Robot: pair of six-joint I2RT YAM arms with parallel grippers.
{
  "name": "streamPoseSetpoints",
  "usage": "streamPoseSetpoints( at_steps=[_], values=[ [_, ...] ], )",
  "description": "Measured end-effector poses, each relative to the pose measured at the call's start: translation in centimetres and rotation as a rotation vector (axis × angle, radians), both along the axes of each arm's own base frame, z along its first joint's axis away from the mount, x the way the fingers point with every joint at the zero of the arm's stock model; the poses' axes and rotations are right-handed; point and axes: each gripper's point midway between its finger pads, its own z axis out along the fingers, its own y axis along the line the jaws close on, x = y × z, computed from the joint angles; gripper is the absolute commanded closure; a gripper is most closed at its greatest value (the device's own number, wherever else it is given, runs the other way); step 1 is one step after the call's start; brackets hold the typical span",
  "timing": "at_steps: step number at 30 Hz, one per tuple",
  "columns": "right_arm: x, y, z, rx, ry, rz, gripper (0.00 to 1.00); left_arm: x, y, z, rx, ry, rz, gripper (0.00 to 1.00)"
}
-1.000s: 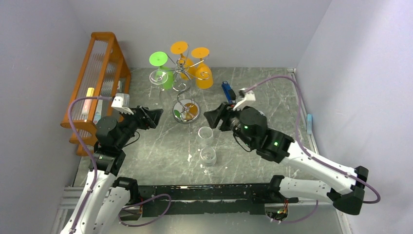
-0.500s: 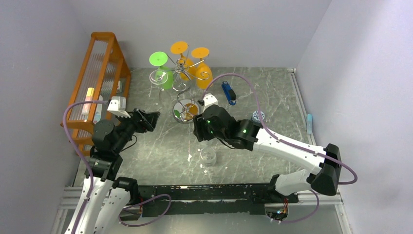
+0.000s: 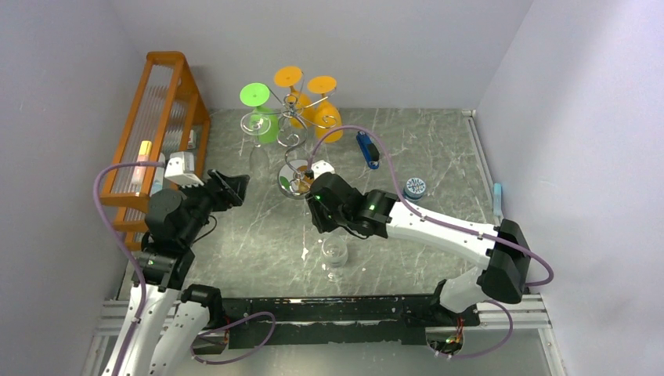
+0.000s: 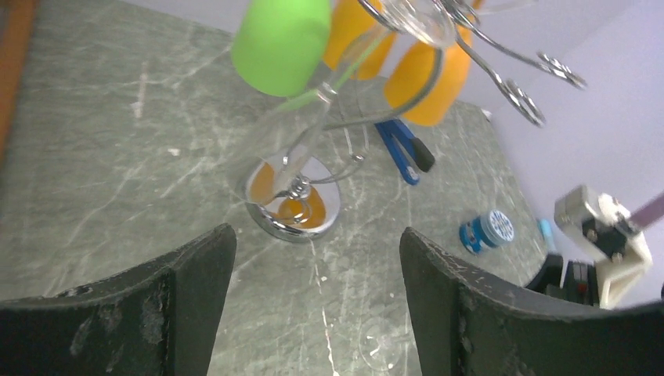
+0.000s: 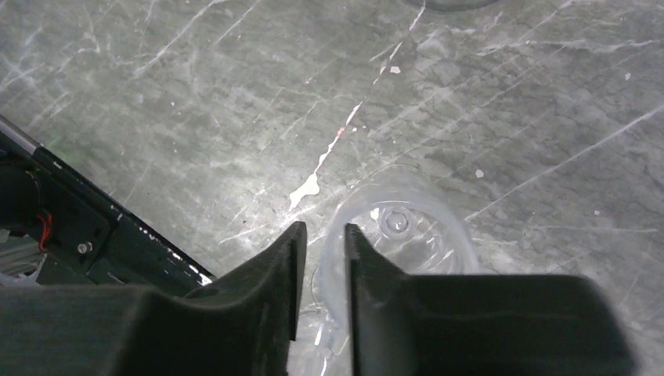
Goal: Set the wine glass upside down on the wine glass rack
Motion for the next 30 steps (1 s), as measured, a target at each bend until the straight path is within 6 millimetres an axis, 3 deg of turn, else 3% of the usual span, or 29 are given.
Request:
streamPoseSetpoints(
  at_steps=[3,9,14,21,30],
  values=[
    [0.2,0.3,0.0,-0.005,-0.005,0.009,0.99,0.1,1.4,1.3,-0.008,0.027,0.088,0.18],
    [0.1,1.1,0.6,0.006,-0.024,0.05,1.0,-0.2,3.8,4.5,-0.067,0.027,0.238,0.11],
    [0.1,3.3,2.6,0.086,-0.047,0.121,1.0,-1.1,4.9,2.9,-0.167,0.146,0.339,0.03],
    [0.5,6.3,6.0,0.272,-0.162,0.187,1.0,-3.2,3.9,1.4,-0.367,0.249,0.34,0.06],
    [-1.2,5.8,11.2,0.592,-0.367,0.223,1.0,-3.3,0.8,-1.9,-0.546,0.404,0.253,0.1]
  ],
)
